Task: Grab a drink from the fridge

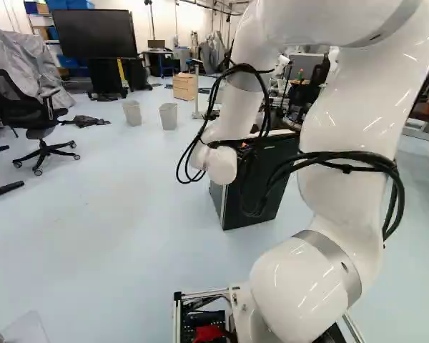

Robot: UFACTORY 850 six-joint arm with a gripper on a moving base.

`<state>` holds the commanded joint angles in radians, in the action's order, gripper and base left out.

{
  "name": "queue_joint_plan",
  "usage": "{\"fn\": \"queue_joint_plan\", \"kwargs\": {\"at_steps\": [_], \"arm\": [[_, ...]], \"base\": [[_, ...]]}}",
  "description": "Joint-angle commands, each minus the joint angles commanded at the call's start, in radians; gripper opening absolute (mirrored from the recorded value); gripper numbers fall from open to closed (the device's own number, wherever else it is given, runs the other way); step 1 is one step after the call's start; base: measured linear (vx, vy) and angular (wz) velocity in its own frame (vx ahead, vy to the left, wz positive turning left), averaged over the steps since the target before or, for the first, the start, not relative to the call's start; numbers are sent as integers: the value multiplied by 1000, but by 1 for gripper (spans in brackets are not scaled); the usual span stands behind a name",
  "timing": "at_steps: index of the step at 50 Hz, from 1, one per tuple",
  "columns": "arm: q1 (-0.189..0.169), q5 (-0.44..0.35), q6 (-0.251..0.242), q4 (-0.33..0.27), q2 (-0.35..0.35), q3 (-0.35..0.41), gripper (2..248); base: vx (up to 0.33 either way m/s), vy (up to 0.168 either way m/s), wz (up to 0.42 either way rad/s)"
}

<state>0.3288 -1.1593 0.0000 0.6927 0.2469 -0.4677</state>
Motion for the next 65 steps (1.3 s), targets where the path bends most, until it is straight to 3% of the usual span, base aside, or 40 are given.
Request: {"fn": "queue_joint_plan", "kwargs": {"at_steps": [23,39,65], "arm": [[54,-85,0,174,104,-52,247],[73,-141,0,288,199,-124,247],[61,-151,0,311,360,-263,247]], "base": [[0,0,0],[0,0,0],[0,0,0]]}}
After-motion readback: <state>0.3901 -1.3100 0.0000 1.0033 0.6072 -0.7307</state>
